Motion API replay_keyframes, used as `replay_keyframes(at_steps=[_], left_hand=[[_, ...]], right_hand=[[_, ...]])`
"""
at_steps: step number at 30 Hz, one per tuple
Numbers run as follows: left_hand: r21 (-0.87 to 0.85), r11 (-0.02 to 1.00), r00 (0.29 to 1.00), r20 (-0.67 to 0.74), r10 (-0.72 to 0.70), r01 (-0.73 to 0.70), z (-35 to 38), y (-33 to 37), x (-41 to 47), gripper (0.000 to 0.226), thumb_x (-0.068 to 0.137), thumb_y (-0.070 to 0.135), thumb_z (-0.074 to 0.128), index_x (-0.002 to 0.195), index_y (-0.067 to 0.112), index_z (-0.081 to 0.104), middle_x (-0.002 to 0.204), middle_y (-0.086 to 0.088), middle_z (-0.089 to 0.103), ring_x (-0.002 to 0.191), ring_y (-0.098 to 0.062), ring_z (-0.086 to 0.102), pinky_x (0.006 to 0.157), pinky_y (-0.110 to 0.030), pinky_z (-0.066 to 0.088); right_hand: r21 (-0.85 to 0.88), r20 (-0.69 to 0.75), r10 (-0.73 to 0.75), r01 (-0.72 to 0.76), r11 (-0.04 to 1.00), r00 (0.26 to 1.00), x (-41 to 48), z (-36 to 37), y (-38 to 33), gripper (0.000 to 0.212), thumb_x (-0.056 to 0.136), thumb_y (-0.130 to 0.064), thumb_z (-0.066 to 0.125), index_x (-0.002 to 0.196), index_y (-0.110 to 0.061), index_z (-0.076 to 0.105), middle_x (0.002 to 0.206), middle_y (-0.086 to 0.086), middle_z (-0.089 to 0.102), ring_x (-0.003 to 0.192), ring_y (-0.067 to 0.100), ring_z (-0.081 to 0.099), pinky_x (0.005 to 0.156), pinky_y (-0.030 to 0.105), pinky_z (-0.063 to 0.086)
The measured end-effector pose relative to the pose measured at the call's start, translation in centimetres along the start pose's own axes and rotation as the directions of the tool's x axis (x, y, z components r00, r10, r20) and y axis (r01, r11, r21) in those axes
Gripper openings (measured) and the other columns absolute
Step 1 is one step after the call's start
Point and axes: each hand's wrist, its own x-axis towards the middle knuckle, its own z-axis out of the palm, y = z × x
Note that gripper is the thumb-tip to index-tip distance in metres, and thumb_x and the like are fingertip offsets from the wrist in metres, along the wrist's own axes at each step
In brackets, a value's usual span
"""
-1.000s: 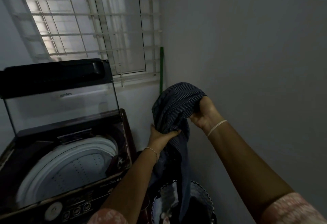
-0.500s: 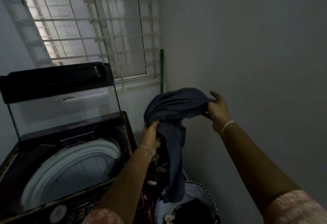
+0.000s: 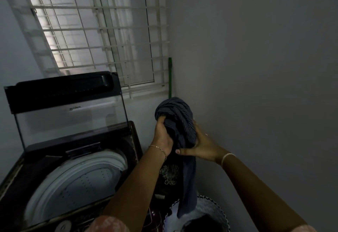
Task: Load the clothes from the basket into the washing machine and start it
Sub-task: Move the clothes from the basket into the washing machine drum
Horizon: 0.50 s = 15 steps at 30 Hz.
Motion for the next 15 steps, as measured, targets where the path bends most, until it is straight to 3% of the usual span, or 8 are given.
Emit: replay_keyframes(at_steps=[4, 6, 9, 12, 14, 15], left_hand=[[-0.090, 0.993, 0.995, 0.083, -0.063, 0.070, 0.8, 0.2, -0.2, 0.047, 0.097, 0.040, 0.036, 0.125, 0.008, 0.058, 0.121, -0.014, 0.064, 0.109, -0.029, 0.058, 0.086, -0.038, 0.050], [-0.151, 0.985, 0.991, 0.115, -0.064, 0.081, 0.9, 0.3, -0.1, 0.048, 0.097, 0.041, 0.036, 0.126, 0.008, 0.056, 0.122, -0.015, 0.064, 0.113, -0.031, 0.058, 0.092, -0.041, 0.049], [-0.138, 0.987, 0.989, 0.128, -0.070, 0.088, 0.8, 1.0, -0.4, 0.048, 0.096, 0.040, 0.041, 0.129, 0.007, 0.055, 0.124, -0.015, 0.063, 0.114, -0.030, 0.058, 0.095, -0.042, 0.049], [-0.009, 0.994, 0.976, 0.193, -0.101, 0.105, 0.3, 2.5, -1.2, 0.050, 0.087, 0.033, 0.056, 0.130, 0.008, 0.053, 0.128, -0.014, 0.061, 0.114, -0.028, 0.058, 0.093, -0.040, 0.051], [0.213, 0.976, 0.969, 0.226, -0.097, 0.048, -0.2, 3.0, -1.2, 0.060, 0.075, 0.031, 0.070, 0.130, 0.013, 0.053, 0.131, -0.009, 0.059, 0.118, -0.024, 0.055, 0.098, -0.040, 0.048], [0.365, 0.931, 0.979, 0.198, -0.054, -0.022, -0.3, 3.1, -1.2, 0.078, 0.068, 0.035, 0.077, 0.137, 0.016, 0.045, 0.138, -0.006, 0.053, 0.125, -0.022, 0.050, 0.106, -0.042, 0.042]], right_hand=[[0.049, -0.191, -0.131, 0.142, 0.989, 0.973, 0.7, 0.5, 0.0, 0.131, 0.051, -0.031, 0.092, 0.149, -0.034, 0.004, 0.154, -0.005, 0.025, 0.141, 0.008, 0.028, 0.117, 0.032, 0.028], [0.039, -0.322, -0.175, 0.198, 0.979, 0.930, 1.0, 0.3, -0.4, 0.114, 0.060, -0.013, 0.085, 0.149, -0.025, 0.014, 0.145, -0.003, 0.039, 0.132, 0.008, 0.042, 0.111, 0.031, 0.038], [-0.006, -0.423, -0.149, 0.162, 0.987, 0.894, 1.6, -0.2, -0.5, 0.085, 0.073, 0.000, 0.072, 0.144, -0.023, 0.032, 0.120, -0.015, 0.057, 0.108, 0.008, 0.060, 0.097, 0.033, 0.051], [-0.015, -0.454, -0.159, 0.171, 0.985, 0.877, 2.3, -1.3, 0.2, 0.070, 0.074, 0.006, 0.066, 0.135, -0.023, 0.047, 0.100, -0.016, 0.066, 0.091, 0.019, 0.068, 0.084, 0.041, 0.057], [-0.036, -0.451, -0.159, 0.160, 0.986, 0.878, 2.7, -2.2, 0.3, 0.069, 0.072, 0.010, 0.061, 0.131, -0.025, 0.051, 0.097, -0.007, 0.070, 0.088, 0.022, 0.068, 0.081, 0.045, 0.057], [-0.082, -0.451, -0.165, 0.143, 0.986, 0.877, 2.8, -2.6, 0.2, 0.070, 0.071, 0.010, 0.058, 0.130, -0.027, 0.052, 0.097, -0.003, 0.071, 0.087, 0.023, 0.068, 0.078, 0.047, 0.057]])
